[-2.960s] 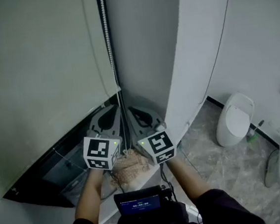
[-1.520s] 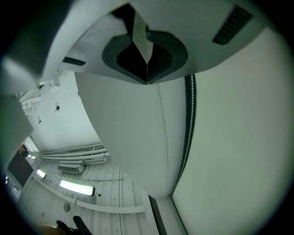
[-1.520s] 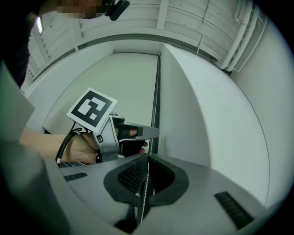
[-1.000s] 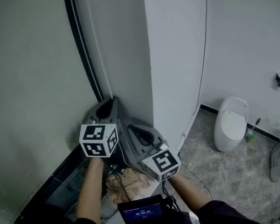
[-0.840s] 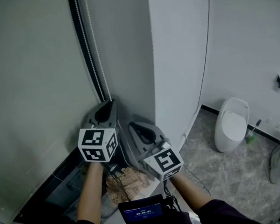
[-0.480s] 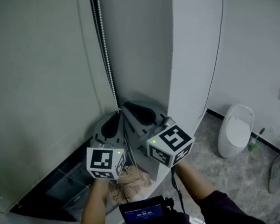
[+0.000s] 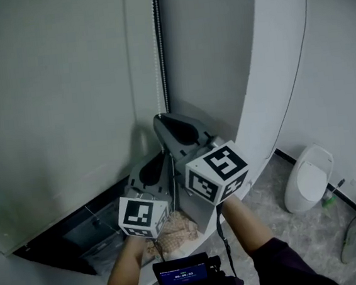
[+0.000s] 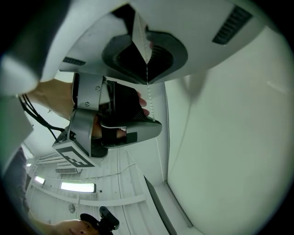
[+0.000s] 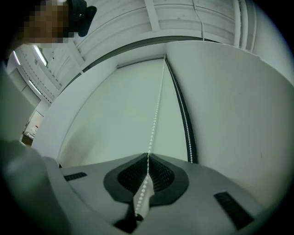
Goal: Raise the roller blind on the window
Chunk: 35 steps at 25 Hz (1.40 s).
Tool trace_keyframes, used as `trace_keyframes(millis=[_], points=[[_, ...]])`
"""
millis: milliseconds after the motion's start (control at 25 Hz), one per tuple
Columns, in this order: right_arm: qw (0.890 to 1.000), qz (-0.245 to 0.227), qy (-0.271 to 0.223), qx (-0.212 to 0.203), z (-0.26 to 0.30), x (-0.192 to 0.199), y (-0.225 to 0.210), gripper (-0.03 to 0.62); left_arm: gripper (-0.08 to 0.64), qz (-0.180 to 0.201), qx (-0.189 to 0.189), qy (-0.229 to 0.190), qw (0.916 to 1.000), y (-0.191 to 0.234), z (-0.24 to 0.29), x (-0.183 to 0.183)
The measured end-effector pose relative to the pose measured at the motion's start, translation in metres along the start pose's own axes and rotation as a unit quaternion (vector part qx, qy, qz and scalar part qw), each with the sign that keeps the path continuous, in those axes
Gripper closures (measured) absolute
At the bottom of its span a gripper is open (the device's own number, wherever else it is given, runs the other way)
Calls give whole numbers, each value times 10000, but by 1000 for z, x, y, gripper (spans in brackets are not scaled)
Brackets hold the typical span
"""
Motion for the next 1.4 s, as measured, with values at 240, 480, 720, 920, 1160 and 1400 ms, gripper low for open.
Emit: trace_keyframes(millis=[240, 480, 720, 920, 1160, 1400], points=[[9998, 115, 164, -75, -8, 29, 8, 580, 545, -212, 53, 414, 9989, -1, -19, 20], [9962, 366, 789, -41, -36, 85, 13, 580, 545, -503, 326, 1018, 9930, -12, -37, 63], [9902, 572, 1275, 76, -56, 128, 14, 580, 485, -1071, 1118, 994, 9829, -15, -55, 73], [9892, 648, 1313, 99, -72, 145, 16, 580, 482, -1697, 1019, 558, 9786, 5, -55, 56], [9844, 672, 1627, -65, -85, 182, 32, 580, 482, -1733, 1144, 231, 9779, 12, -31, 31], [9729, 859, 2143, -82, -108, 231, 47, 580, 487, -1464, 1188, 122, 9820, 11, -16, 13]])
Point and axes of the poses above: the fingertips, and each gripper's own axes: z forward along the fingers, y to its left, x out of its underside, the point moved 10 cm from there along -z, backward along the fingers, and after that the axes turned 2 degrees about -y, right-handed, at the moved point
